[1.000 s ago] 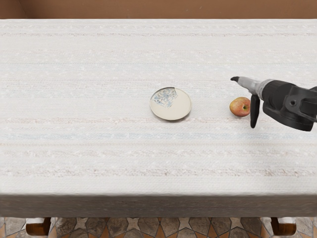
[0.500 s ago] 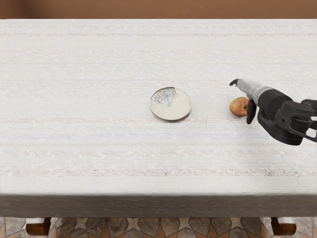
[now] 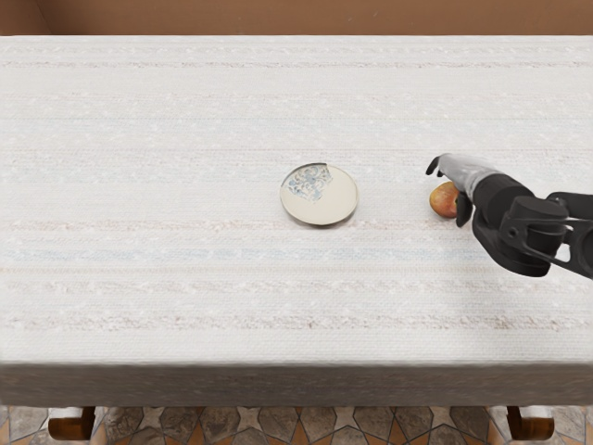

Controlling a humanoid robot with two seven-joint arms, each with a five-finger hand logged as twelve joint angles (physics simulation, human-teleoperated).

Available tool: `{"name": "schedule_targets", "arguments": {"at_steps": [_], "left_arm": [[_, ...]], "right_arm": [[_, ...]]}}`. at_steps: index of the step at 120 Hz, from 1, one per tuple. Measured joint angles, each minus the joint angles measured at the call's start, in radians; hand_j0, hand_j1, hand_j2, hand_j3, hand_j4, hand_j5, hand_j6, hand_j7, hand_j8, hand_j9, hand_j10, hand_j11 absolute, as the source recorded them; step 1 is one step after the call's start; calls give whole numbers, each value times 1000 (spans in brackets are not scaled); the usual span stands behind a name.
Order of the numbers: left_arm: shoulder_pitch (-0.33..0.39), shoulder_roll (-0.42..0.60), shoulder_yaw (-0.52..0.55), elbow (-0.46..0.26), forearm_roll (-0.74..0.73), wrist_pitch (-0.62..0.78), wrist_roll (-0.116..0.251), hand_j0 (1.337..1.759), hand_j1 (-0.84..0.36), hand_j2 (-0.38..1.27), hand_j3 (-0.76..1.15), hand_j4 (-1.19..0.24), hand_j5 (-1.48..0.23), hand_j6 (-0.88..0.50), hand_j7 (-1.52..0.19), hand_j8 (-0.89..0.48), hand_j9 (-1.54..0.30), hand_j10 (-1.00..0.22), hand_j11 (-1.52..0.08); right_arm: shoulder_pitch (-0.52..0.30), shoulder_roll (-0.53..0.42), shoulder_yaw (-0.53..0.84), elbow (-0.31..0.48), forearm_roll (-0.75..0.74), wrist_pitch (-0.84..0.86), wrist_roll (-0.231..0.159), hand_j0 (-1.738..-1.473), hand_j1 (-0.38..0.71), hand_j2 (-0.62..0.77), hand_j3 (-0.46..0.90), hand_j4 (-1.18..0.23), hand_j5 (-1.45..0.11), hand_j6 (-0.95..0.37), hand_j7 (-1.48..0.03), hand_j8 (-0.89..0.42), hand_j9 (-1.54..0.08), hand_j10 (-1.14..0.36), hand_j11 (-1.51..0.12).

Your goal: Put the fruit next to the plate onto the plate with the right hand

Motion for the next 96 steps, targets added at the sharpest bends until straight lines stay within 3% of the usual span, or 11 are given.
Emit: {"name": "schedule_targets", "arguments": {"at_steps": [56, 73, 96], "left_arm": [[0, 0, 0, 0, 0, 0, 0, 1658, 349, 0, 0, 0, 0, 0, 0, 0, 0, 0, 0], [0, 0, 0, 0, 0, 0, 0, 1658, 349, 0, 0, 0, 0, 0, 0, 0, 0, 0, 0], [0, 0, 0, 0, 0, 0, 0, 1658, 349, 0, 0, 0, 0, 0, 0, 0, 0, 0, 0]], "right_arm": [[-25, 30, -6, -41, -17, -5, 0, -1658, 67, -66, 0, -351, -453, -353, -453, -352, -453, -351, -453], [-29, 31, -6, -45, -17, -5, 0, -1658, 143, -78, 0, -417, -537, -402, -538, -415, -538, -417, -537], [-33, 31, -4, -48, -16, -2, 0, -1653, 169, -54, -3, -521, -645, -354, -659, -373, -658, -517, -658]]}}
